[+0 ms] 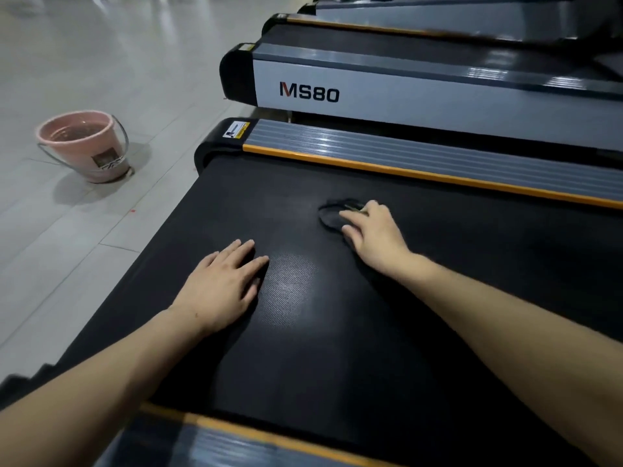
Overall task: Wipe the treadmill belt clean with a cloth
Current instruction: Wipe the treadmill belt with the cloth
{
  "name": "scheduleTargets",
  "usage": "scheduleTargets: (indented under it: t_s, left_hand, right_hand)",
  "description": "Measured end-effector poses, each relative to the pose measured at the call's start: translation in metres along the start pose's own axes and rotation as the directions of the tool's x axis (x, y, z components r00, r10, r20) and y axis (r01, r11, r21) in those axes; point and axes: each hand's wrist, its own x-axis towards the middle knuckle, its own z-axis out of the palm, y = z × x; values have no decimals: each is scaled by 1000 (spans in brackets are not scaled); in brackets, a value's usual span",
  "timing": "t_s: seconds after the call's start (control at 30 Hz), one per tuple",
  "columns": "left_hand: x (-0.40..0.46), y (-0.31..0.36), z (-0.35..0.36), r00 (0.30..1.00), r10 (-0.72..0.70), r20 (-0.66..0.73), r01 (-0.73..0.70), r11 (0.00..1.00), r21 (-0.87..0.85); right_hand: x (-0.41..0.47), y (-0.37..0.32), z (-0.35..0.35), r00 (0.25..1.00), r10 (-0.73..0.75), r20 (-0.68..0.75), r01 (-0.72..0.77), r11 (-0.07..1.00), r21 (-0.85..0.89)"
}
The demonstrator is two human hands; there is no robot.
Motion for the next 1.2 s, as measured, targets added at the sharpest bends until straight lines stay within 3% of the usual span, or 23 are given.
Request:
scheduleTargets:
  t_s: [0.07,0.13,0.23,0.3,0.37,0.43,0.5,0.6,0.67,0.77,0.83,0.9,0.97,1.0,1.03,1.1,1.2]
  left_hand:
    - [-12,5,-4,995,-78,58,79,997,-17]
    - [-25,12,-6,987,-117,108,119,993,-17]
    - [-51,22,-17,984,-92,155,91,996,16]
    - [-68,26,-24,976,-48,212,34,997,65]
    - [-80,29,-29,965,-48,257,21,994,107]
    - [-88,31,-34,958,-91,274,59,991,123]
    - [-91,30,-39,946,-139,293,113,988,105]
    - [-93,23,-38,950,-131,282,101,988,118]
    - [-92,12,-36,951,-167,261,143,984,107]
    - [-86,-3,-35,938,-216,272,190,975,116]
    - [-78,-14,-37,929,-222,295,189,972,137]
    - [-73,-23,-40,913,-240,329,221,971,94]
    - [-70,-28,-40,901,-249,355,256,966,29]
    - [-68,-29,-40,900,-246,361,259,966,12]
    - [-67,-29,-39,899,-241,365,257,966,5]
    - [-65,-29,-37,898,-240,369,260,966,-3]
    - [-63,-29,-33,893,-246,377,268,964,-6]
  right_hand:
    - [-69,-27,-10,981,-190,35,187,980,61]
    - [-137,-49,-24,917,-381,115,367,922,125]
    - [-148,-42,-31,837,-525,158,506,850,145]
    - [-106,-30,-22,880,-463,104,455,886,93]
    - [-60,-20,-17,978,-205,32,204,978,39]
    - [-39,-23,-11,998,57,35,-57,998,15]
    - [-51,-39,-8,996,83,8,-83,996,-16]
    - [-116,-65,-16,984,-178,28,175,982,71]
    - [-163,-79,-21,919,-387,82,373,917,144]
    - [-150,-64,-14,860,-499,108,488,865,115]
    - [-96,-52,0,908,-416,51,415,910,28]
    - [-35,-44,10,990,-126,-56,125,992,-14]
    - [-5,-47,18,991,129,-41,-130,991,-32]
    - [-2,-51,21,989,145,-35,-147,987,-61]
    - [-8,-57,21,994,108,-30,-110,992,-63]
    - [-44,-73,14,995,-98,-17,98,995,-13]
    - [-119,-101,6,901,-427,72,421,903,82]
